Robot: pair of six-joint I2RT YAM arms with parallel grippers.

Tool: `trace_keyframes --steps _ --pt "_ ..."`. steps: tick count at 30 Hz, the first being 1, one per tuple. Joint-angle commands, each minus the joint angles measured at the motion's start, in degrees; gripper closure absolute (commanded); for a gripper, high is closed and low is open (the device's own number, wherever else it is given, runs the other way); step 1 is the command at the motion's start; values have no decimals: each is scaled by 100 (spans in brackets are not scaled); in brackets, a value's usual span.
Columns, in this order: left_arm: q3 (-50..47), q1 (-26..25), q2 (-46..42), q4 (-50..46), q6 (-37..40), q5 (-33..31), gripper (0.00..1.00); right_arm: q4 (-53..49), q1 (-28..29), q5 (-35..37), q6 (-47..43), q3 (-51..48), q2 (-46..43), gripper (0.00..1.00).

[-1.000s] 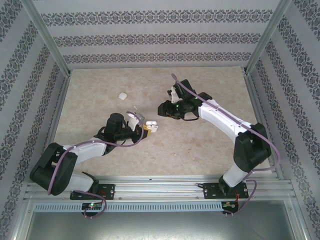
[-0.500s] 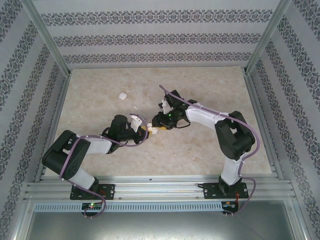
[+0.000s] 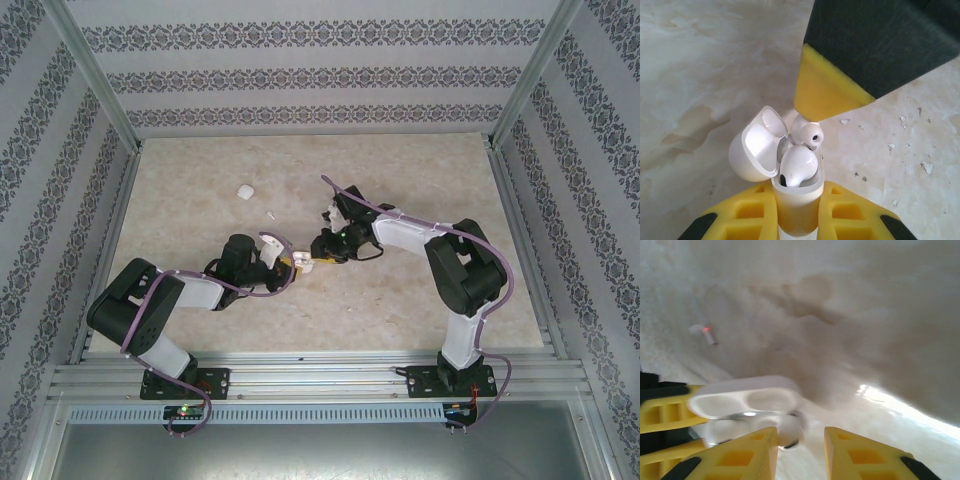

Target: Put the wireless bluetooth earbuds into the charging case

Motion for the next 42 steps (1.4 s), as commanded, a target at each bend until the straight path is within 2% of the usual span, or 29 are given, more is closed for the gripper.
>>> trace_keyframes --steps 1,11,18,24,31,42 --pt "25 34 -117 252 144 -64 100 -48 -140 258 162 -213 -98 70" --pt "61 37 -164 74 237 -119 100 -71 -292 410 222 -420 -376 69" --pt "42 38 -183 227 179 116 100 376 -248 -189 -56 -387 -572 65" --pt "50 38 -250 344 97 384 100 405 -230 -398 -152 -323 -575 56" --pt "-26 39 -432 543 43 743 100 378 -218 -607 -150 -286 -578 54" --pt "-295 35 -1297 772 29 784 100 89 -213 -1194 145 -400 -1763 52"
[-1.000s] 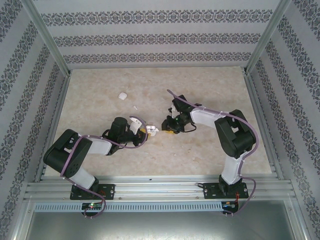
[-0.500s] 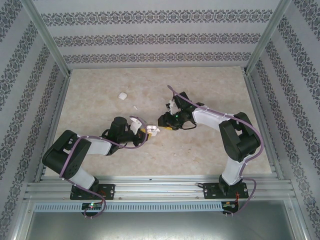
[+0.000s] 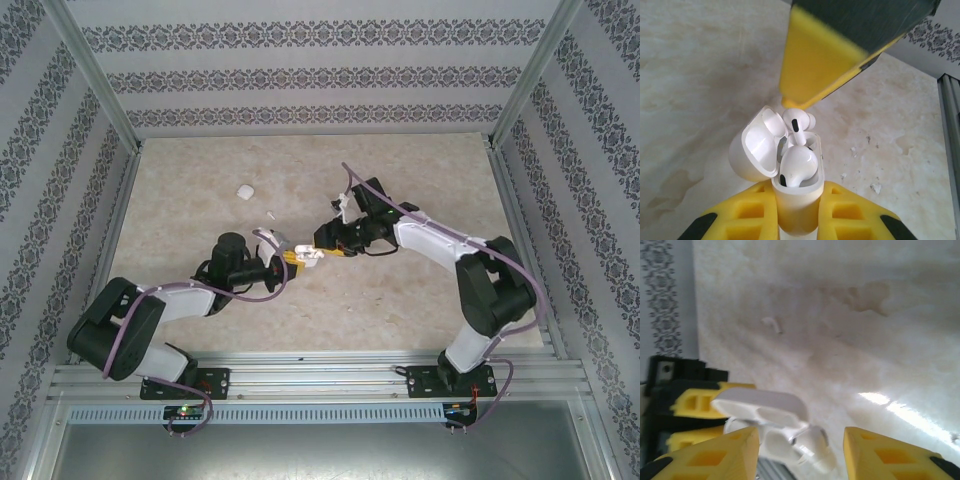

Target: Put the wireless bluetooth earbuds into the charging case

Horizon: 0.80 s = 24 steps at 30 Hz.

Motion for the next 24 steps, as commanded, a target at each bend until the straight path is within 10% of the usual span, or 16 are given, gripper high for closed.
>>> trace_keyframes --steps 1,24 --pt "-98 32 -372 425 -59 159 100 -146 34 -362 175 -33 -596 51" --pt "-70 29 -1818 -173 214 -69 100 -1149 630 1504 909 635 -1657 50"
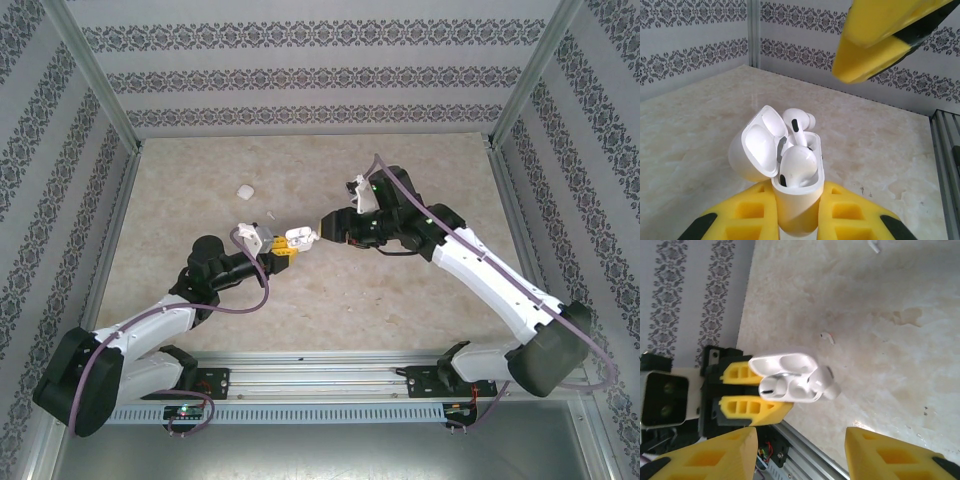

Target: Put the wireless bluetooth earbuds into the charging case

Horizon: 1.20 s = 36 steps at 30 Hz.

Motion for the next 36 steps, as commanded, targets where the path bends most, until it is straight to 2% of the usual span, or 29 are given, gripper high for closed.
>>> trace_keyframes --steps 1,14,27,36 --pt "16 35 -127 -15 6 116 100 208 102 173 226 58 289 49" --pt "-63 32 -386 -186 -31 125 100 650 197 -158 316 282 973 52" --pt "-42 28 -404 -441 100 -68 100 353 214 -87 137 396 892 79" --pt "127 34 -343 -1330 146 -663 100 -6 119 327 -71 548 634 83"
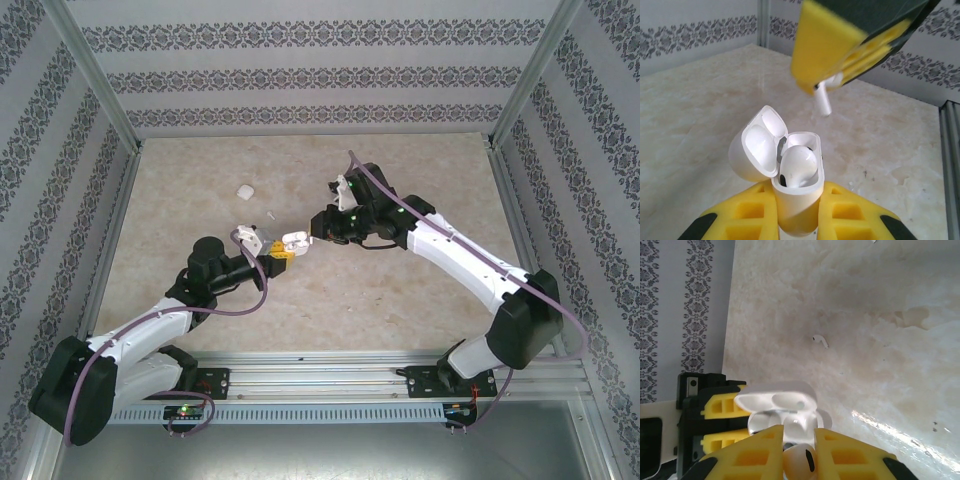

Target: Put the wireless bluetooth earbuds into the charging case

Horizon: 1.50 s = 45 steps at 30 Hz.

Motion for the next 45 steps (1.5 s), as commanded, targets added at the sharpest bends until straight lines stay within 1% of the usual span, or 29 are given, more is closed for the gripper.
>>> trace_keyframes --steps 1,4,6,8,10,12,16,19,23,24,28,31,34,37,42,45 --pt "167 27 -54 -550 120 -437 100 -256 -105 289 -165 192 -242 83" --pt "200 28 -113 -863 129 -692 100 -999 -294 895 -267 289 -134 84" --pt "174 38 -198 -976 120 -799 100 -1597 -426 1415 -440 388 103 85" --pt "149 35 -287 -1051 104 -883 100 -1939 -540 1959 -544 360 344 86" --pt "106 35 -380 -1109 85 -946 100 -2015 -671 2497 -555 212 668 90" --pt "86 35 -462 -1157 59 -979 100 -1942 -805 2875 -505 45 1015 92" --pt "77 29 -665 -1368 40 -1039 100 -1765 -999 3444 -254 -81 1693 93" --pt "68 39 -848 -1551 91 -1097 100 -1697 -1091 3717 -99 -42 2153 96" --pt "50 38 -985 -1655 129 -1156 100 -1700 -1115 3836 8 86 2619 96" --pt "51 30 -994 -1650 129 -1165 100 -1692 -1107 3810 28 110 2714 94" --pt "59 33 -993 -1624 120 -1152 100 -1643 -1046 3643 117 113 2911 82" --pt "68 33 -993 -1633 137 -1152 100 -1630 -961 3521 146 130 2875 71" --pt "67 31 -981 -1616 147 -1146 100 -1672 -821 3470 186 156 2720 65" --pt "63 34 -954 -1590 142 -1140 100 -1694 -666 3425 229 178 2558 62" --pt "50 31 -938 -1575 129 -1117 100 -1717 -448 3261 274 269 2376 62" --pt "50 34 -939 -1572 129 -1116 100 -1736 -295 3294 253 360 2223 61"
